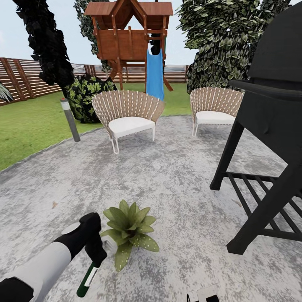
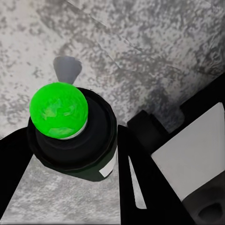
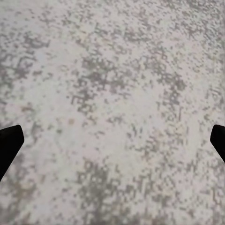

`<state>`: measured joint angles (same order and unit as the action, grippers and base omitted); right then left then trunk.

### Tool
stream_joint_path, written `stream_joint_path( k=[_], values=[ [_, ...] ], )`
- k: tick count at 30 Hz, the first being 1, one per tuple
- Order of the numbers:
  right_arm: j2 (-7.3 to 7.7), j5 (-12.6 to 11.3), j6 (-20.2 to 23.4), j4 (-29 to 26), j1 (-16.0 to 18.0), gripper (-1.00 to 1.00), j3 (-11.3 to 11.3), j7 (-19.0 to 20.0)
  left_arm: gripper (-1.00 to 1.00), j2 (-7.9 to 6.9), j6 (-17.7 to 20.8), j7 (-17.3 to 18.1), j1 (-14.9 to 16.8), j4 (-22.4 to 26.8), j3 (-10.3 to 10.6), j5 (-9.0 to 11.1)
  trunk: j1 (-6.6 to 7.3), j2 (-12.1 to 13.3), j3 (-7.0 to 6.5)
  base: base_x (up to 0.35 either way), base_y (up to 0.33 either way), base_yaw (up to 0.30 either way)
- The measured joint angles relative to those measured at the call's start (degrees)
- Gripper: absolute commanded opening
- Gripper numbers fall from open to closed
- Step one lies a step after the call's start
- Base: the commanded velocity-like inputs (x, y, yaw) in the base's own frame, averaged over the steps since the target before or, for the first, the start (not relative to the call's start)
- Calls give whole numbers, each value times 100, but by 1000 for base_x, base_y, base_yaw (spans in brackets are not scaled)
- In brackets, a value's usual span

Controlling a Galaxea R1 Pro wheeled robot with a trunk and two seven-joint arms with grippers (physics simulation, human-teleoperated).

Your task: Pick up the pesticide atomizer in the garden and spray insectifuge to fully cover both potted plants in the garden.

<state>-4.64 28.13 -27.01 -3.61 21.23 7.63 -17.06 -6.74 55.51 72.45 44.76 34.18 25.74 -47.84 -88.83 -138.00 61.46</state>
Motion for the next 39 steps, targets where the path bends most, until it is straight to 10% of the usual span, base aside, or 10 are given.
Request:
stream_joint_path(
  k=[9,39],
  values=[
    [0,0,0,3,0,100,0,0,-100,-397,-85,-12,-75,-72,-28,3,0,0,0,0,0,0],
    [0,0,0,-6,0,100,0,0,-100,-314,-52,-55,-74,-71,-4,0,0,0,0,12,94,-171]
  ],
)
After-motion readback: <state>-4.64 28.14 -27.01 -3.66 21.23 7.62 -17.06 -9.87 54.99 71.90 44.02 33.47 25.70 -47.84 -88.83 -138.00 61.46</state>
